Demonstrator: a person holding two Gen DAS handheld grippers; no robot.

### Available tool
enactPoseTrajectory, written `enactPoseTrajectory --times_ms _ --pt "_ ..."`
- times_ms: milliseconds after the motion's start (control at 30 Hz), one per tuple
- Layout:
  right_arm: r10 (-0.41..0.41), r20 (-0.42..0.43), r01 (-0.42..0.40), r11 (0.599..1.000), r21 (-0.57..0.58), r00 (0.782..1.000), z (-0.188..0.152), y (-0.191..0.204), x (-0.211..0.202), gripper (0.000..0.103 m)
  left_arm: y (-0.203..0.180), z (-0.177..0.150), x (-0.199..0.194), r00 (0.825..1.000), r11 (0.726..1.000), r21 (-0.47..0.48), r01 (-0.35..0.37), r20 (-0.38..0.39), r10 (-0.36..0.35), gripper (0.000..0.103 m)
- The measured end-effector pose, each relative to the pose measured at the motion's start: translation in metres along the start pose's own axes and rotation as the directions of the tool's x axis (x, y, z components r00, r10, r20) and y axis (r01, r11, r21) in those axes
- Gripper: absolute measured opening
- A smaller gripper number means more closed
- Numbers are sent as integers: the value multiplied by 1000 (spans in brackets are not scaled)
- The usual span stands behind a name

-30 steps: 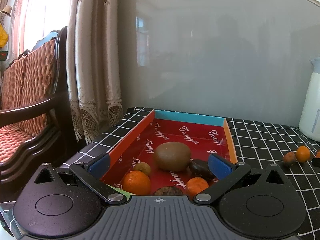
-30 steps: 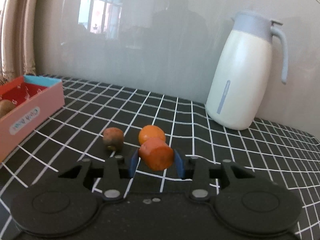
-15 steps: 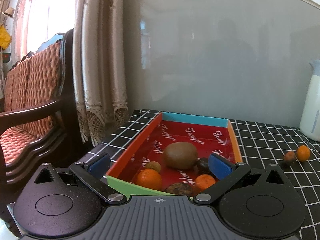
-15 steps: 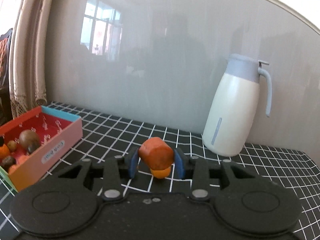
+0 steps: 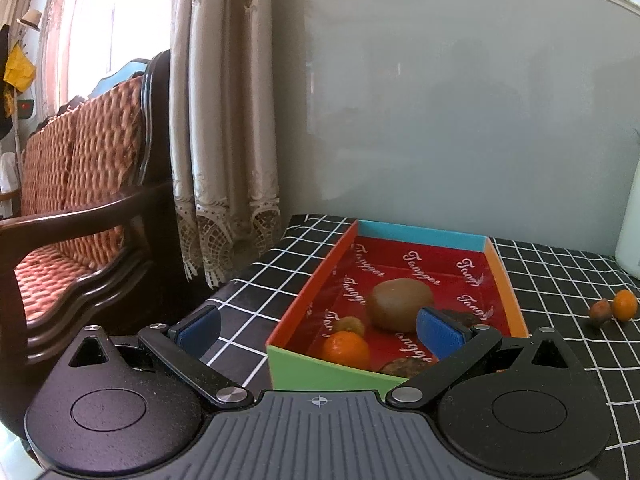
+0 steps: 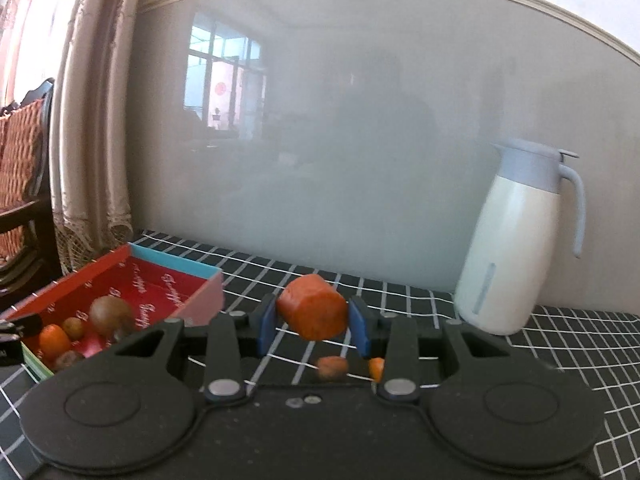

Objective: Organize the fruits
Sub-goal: 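Carry the orange piece into the red box and open the right gripper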

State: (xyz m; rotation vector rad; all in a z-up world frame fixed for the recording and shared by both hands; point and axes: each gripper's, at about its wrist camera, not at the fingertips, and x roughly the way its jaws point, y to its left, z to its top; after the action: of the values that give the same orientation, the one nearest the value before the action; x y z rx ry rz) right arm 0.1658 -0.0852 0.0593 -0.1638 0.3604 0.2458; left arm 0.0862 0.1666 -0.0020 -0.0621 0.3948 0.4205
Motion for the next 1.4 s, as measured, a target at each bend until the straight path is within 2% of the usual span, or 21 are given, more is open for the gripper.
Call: enactPoseTrajectory --times_ms 400,700,1133,1400 --pt "105 -7 -105 994 -31 994 2 59 14 37 28 1 8 999 999 -11 -33 5 33 103" --pt "197 -23 -198 977 -82 980 -3 110 23 37 54 1 12 997 997 -38 -71 0 71 103" --pt "285 -63 -291 952 -100 956 -11 158 40 37 76 1 17 994 993 -45 -107 -2 107 103" --pt "312 -100 -321 942 -95 945 -21 179 53 37 87 0 20 992 991 -41 -125 -7 125 103"
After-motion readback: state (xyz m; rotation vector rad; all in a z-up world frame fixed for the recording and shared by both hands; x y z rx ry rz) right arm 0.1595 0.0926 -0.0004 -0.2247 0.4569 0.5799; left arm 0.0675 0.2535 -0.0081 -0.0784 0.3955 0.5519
